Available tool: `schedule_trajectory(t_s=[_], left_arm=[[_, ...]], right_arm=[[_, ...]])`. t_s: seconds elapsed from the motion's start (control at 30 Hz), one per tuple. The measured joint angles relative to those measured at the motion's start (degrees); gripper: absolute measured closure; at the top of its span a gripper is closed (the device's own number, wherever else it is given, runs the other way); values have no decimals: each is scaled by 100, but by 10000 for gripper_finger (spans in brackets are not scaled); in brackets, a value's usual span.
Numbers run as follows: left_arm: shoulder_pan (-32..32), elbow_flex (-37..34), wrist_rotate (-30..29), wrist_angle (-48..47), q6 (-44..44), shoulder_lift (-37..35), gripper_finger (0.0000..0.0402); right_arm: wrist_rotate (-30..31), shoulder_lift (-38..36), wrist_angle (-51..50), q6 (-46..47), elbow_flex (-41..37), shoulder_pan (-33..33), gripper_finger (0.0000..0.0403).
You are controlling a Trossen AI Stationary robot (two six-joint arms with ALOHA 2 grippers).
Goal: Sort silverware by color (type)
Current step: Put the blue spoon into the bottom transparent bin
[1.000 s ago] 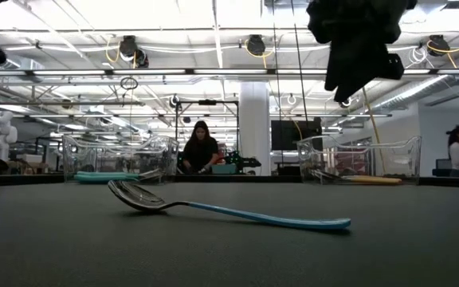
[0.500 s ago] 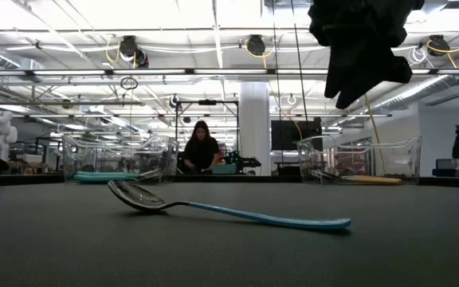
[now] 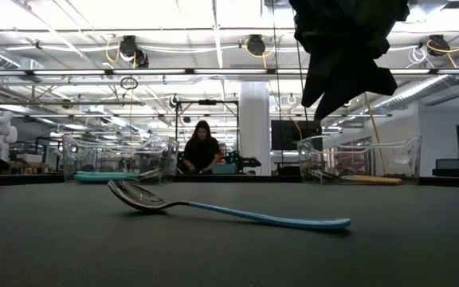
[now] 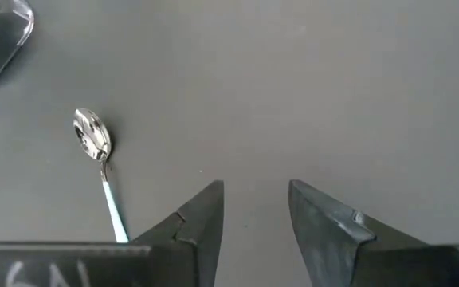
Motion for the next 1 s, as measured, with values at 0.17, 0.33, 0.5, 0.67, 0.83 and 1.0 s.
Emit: schedule_trajectory(t_s=[0.17,0.33,0.5,0.67,0.83,1.0], left_arm=[[13,0,381,-86,-167,37,336],[199,2,358,-124,38,-298,288],[501,7,29,-143,476,-832,251],[775,9,-476,-102,587,-1304,240],[857,9,-566,131,594,-1571,240],[839,9,-571,184,685,-1598,240]], right_arm=[[13,17,306,-257,0,-30,266],[-387,517,1940,-1557,9,-91,266],[-1045,1436,2384,-3013,585,-144,266],[-1060,2382,2294,-4141,1337,-46,266],[-1065,2997,2299,-4407,1859,177,266],[-745,3386,2310,-4372,2031,446,266]])
